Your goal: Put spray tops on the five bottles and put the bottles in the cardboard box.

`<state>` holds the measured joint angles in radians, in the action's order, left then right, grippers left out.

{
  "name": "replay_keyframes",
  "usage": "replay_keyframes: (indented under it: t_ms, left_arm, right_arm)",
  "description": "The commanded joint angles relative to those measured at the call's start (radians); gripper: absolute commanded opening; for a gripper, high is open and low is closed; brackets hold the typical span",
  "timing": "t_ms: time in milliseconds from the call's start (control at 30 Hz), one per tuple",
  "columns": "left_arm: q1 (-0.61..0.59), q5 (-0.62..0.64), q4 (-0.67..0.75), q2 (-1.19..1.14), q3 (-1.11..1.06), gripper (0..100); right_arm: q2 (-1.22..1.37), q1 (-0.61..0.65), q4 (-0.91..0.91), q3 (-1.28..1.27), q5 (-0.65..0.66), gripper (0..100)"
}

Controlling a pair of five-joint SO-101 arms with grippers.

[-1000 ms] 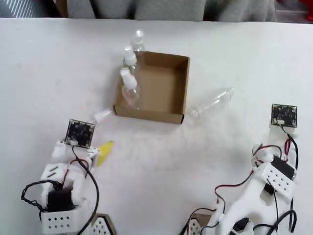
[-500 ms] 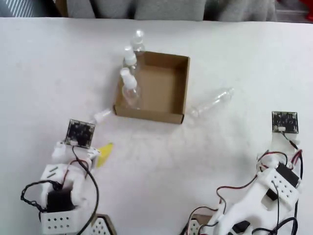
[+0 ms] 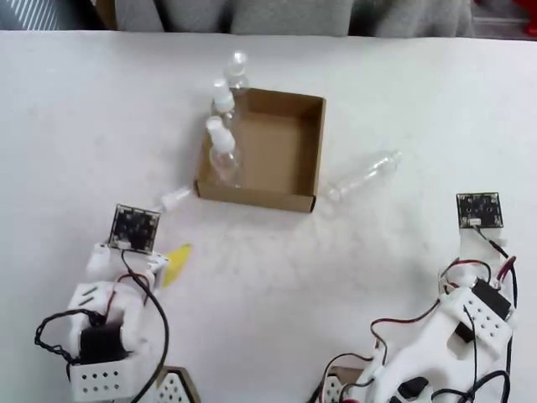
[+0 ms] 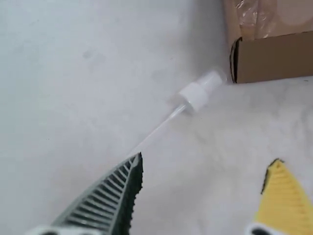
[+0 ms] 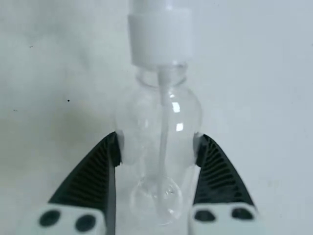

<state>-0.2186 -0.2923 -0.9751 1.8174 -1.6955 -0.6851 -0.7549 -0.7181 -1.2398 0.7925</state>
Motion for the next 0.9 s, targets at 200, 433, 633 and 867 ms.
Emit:
replay_keyframes:
  t_ms: [200, 433, 633, 867]
  left_arm:
    - [-0.021, -0.035, -0.005, 0.008, 0.003, 38]
    - [-0.021, -0.035, -0.005, 0.008, 0.003, 38]
    - [-0.021, -0.035, -0.005, 0.008, 0.003, 38]
    - [-0.021, -0.035, -0.005, 0.008, 0.003, 38]
  right_arm:
    - [0.033, 0.067, -0.285, 0.118, -0.002, 1.6]
    - [0.033, 0.093, -0.346, 0.175, -0.002, 1.6]
    - [0.077, 0.085, -0.343, 0.173, -0.002, 1.7]
    - [0.334, 0.059, -0.26, 0.25, -0.002, 1.7]
